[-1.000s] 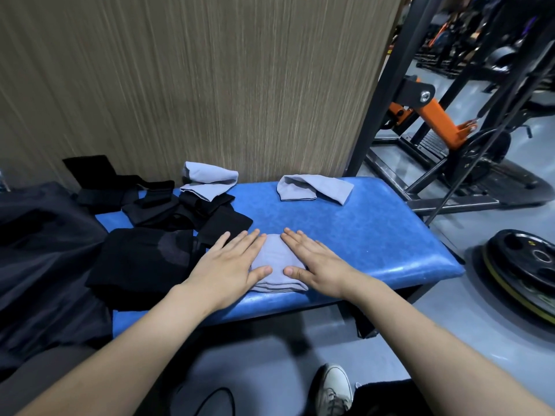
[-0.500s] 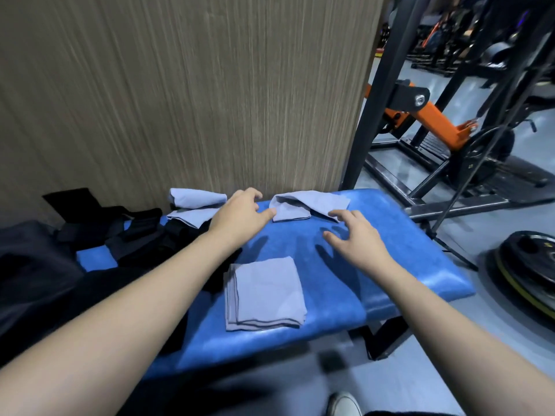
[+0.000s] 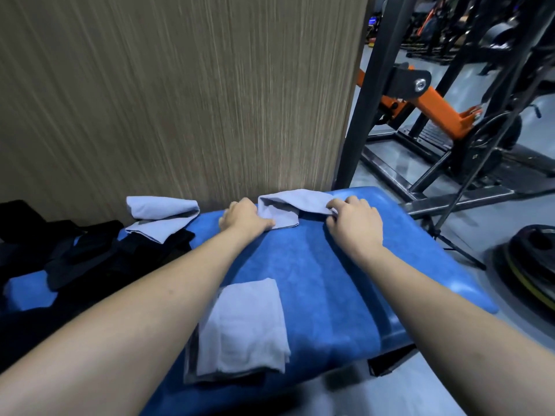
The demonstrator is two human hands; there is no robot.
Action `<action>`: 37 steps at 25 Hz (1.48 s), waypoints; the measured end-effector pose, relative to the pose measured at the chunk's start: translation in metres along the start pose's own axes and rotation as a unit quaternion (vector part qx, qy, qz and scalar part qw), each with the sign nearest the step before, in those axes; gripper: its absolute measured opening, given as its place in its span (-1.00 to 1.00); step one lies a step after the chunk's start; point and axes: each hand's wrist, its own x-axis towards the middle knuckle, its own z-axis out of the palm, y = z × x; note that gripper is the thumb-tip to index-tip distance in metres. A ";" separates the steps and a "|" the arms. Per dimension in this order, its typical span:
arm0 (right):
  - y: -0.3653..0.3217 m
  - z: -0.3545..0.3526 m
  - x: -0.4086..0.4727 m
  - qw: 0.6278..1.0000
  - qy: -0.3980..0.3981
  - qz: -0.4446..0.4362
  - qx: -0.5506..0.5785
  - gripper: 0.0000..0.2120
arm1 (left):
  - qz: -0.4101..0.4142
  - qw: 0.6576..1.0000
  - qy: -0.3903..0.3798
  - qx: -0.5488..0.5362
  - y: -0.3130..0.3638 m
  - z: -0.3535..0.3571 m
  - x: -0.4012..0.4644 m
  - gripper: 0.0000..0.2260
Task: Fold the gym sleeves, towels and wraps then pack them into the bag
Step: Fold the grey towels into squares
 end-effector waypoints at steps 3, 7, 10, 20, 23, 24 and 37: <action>0.008 -0.016 -0.004 0.995 0.024 0.047 0.080 -0.68 | 0.056 0.989 0.027 -0.136 0.007 0.000 -0.005 -0.75; 0.034 -0.041 -0.018 0.955 0.013 0.050 0.291 -0.65 | 0.248 0.955 0.121 -0.109 0.007 -0.017 -0.019 -0.72; 0.067 -0.058 -0.043 0.965 0.016 0.034 0.260 -0.66 | 0.438 0.890 0.121 0.044 0.001 -0.021 -0.030 -0.66; 0.147 -0.078 -0.114 0.984 -0.049 0.024 0.171 -0.59 | 0.347 0.914 -0.194 0.085 0.016 -0.023 -0.066 -0.84; 0.140 -0.081 -0.102 0.983 -0.064 0.041 0.166 -0.71 | 0.301 0.936 -0.130 0.127 0.017 -0.019 -0.059 -0.75; 0.137 -0.079 -0.099 0.987 -0.095 0.034 0.126 -0.68 | 0.289 0.932 -0.141 0.167 0.015 -0.016 -0.058 -0.67; 0.108 -0.089 -0.090 0.946 -0.213 0.167 0.180 -0.65 | 0.295 0.933 -0.184 0.092 0.001 -0.004 -0.059 -0.55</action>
